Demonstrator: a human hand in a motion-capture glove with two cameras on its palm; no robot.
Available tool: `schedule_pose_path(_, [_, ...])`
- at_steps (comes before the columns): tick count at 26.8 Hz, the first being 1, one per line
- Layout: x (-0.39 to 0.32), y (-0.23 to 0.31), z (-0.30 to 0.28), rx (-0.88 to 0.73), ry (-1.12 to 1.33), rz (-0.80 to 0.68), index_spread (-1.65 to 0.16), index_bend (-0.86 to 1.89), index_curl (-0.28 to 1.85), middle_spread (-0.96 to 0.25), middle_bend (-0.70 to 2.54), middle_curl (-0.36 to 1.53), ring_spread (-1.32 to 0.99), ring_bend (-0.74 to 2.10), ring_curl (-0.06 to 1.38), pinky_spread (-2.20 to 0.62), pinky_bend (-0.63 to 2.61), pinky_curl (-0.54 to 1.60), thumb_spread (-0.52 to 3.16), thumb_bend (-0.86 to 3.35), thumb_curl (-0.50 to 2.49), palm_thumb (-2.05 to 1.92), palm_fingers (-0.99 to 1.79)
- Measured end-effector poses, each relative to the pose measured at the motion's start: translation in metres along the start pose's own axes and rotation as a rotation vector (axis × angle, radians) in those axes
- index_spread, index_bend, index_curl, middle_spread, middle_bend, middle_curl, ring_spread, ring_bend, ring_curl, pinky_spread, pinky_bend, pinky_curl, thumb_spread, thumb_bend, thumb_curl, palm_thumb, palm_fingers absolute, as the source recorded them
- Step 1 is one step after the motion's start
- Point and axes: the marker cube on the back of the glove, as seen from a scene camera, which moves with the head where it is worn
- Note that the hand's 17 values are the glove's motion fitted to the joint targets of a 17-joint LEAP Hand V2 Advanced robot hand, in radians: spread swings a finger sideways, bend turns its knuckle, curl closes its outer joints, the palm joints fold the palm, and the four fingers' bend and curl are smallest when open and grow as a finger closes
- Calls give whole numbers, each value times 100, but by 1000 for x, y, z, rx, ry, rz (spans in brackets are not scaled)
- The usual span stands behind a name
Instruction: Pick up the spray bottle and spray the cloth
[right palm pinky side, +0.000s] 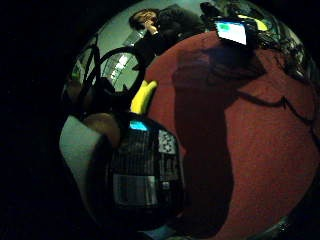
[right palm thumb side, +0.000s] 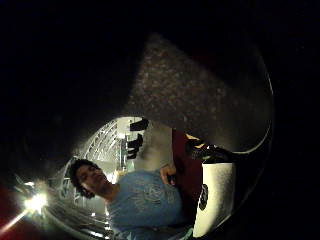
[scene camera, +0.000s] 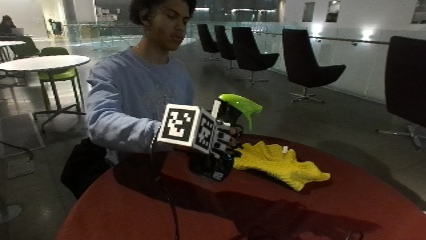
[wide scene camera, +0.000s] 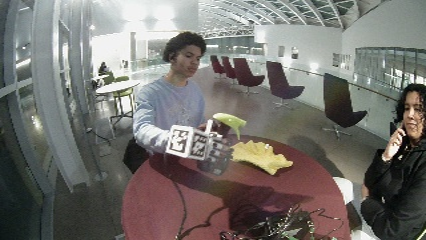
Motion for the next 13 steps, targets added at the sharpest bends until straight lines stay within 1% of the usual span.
schedule_pose_path(3, [-20,-1,20,-105,53,-8,-26,14,36,-8,30,42,-8,41,37,12,27,36,69,-2,56,100,111])
schedule_pose_path(7, [-39,-6,39,-194,116,-16,-25,14,36,-8,30,43,-7,41,38,11,27,36,68,-2,58,100,111])
schedule_pose_path(13, [-54,-15,60,-358,220,71,-24,13,37,-7,31,44,-7,42,38,10,27,36,66,-3,60,99,112])
